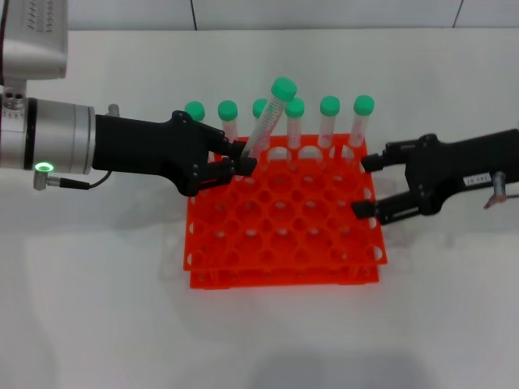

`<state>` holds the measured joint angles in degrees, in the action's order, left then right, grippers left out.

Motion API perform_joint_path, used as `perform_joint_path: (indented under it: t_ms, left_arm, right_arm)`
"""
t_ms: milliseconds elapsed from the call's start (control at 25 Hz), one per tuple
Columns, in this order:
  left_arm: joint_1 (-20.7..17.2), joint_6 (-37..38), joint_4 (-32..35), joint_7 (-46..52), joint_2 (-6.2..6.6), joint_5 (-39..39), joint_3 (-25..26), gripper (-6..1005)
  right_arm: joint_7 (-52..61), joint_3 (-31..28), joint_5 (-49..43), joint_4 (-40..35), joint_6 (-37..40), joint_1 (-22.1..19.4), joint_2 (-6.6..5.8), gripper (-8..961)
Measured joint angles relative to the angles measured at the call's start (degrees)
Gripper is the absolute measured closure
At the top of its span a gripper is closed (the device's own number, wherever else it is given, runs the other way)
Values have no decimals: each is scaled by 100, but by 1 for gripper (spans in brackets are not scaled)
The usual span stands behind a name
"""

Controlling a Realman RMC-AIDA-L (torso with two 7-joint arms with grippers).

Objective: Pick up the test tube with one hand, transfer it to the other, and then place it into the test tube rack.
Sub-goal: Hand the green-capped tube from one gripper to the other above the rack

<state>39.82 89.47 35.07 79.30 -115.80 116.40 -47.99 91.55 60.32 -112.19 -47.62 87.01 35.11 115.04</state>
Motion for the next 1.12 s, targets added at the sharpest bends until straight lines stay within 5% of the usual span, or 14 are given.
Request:
perform_joint_path:
  t_ms: [480,1120]
  left_arm:
    - [31,-74,-7,-14,-20,62,0,802]
    - [61,-80,-14,-29,-35,41,-18,802]
  right_arm:
    - [218,-453,511,11,48,62,-3,117]
    - [-329,-337,1768,768,-271,56,54,136]
